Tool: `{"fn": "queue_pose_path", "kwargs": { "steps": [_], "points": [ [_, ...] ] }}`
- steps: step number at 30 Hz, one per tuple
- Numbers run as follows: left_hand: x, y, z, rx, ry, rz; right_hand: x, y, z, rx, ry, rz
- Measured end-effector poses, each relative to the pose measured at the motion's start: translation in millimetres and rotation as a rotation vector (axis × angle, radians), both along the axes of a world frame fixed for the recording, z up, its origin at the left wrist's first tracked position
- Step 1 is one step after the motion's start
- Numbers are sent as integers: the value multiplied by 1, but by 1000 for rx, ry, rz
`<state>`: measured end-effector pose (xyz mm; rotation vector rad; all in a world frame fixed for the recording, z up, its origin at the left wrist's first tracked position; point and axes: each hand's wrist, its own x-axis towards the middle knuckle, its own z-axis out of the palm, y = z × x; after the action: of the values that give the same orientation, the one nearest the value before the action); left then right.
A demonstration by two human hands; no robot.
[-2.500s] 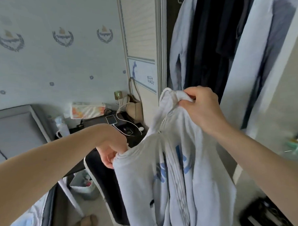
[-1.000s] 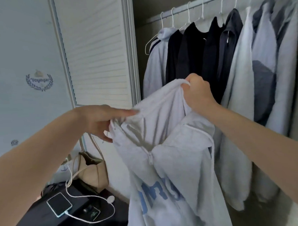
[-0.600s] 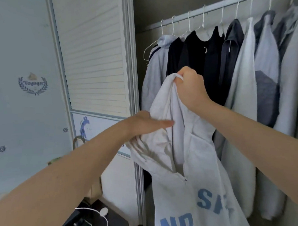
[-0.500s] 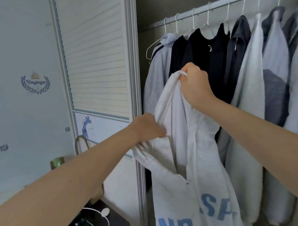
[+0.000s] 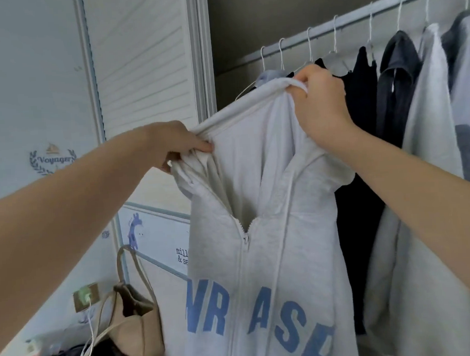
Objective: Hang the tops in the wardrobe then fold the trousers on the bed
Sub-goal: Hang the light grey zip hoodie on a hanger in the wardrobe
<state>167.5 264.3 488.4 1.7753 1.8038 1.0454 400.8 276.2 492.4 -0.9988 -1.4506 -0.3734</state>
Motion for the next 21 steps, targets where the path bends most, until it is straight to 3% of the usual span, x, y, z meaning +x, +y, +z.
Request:
{"fn": "queue_pose_path", "kwargs": {
  "steps": [3, 7, 9, 13, 15, 17, 21],
  "points": [
    [-17, 7, 9, -218, -322, -180, 6, 15, 1, 21, -3, -15],
    [-28, 19, 16, -243, -265, -297, 20, 34, 1, 23, 14, -37],
    [-25, 22, 14, -116, -32, -191, 22, 39, 2, 43, -1, -41],
    [-15, 37, 3, 111, 714, 86, 17, 50, 5, 53, -33, -26],
    [-12, 43, 1, 57, 819, 107, 15, 58, 2, 52, -35, -4],
    [-14, 44, 1, 4, 641, 73, 17, 65, -4, 39, -36, 8],
    [-24, 57, 0, -137, -261, -92, 23, 76, -21, -82, -54, 25]
  ]
}}
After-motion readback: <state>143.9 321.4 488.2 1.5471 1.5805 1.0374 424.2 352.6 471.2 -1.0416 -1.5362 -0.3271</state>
